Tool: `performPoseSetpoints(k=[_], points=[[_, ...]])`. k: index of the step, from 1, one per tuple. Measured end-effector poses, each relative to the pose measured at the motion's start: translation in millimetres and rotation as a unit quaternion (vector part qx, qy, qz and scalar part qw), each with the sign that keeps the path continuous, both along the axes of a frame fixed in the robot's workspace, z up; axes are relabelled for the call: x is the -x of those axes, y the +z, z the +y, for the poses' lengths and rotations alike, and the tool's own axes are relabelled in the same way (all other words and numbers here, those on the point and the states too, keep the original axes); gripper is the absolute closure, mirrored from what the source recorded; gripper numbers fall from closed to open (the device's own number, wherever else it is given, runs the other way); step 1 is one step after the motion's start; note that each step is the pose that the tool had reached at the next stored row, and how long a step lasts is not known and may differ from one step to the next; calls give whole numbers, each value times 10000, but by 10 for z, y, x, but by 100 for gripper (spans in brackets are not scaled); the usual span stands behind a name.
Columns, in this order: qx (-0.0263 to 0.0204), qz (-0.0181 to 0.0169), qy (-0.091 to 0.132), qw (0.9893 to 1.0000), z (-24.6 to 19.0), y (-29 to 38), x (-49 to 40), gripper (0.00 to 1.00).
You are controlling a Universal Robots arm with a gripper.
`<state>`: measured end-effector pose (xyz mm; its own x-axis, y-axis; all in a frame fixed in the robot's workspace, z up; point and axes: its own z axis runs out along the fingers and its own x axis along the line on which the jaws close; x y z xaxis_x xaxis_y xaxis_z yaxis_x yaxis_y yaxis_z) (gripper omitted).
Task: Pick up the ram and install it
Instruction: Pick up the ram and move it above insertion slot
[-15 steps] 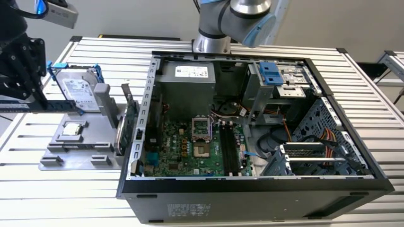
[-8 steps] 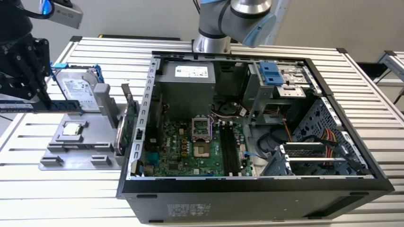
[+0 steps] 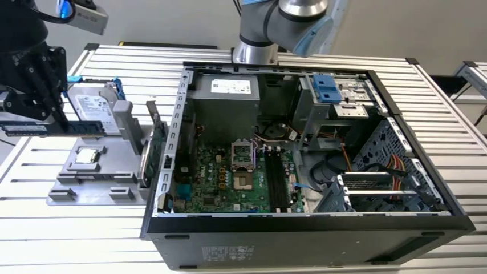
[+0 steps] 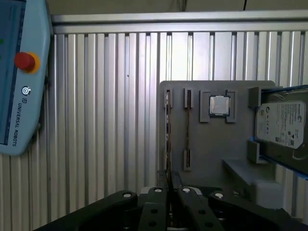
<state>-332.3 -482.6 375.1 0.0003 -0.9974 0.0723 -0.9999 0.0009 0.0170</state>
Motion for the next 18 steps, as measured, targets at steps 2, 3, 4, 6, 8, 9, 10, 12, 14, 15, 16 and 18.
performPoseSetpoints(k=[2,3,4,6,8,9,10,12,14,15,16,18], points=[[0,0,0,10000,0,-1,-22,100],[0,1,0,10000,0,0,-37,100],[0,1,0,10000,0,0,-51,100],[0,2,0,10000,0,0,-76,100],[0,2,0,10000,0,0,-99,100],[0,2,0,10000,0,0,-110,100],[0,3,0,10000,0,0,-122,100],[0,3,0,10000,0,0,-145,100],[0,3,0,10000,0,-1,-170,100],[0,4,0,10000,0,-1,-183,100],[0,4,1,10000,0,0,-194,100],[0,6,1,10000,0,-1,-273,100]])
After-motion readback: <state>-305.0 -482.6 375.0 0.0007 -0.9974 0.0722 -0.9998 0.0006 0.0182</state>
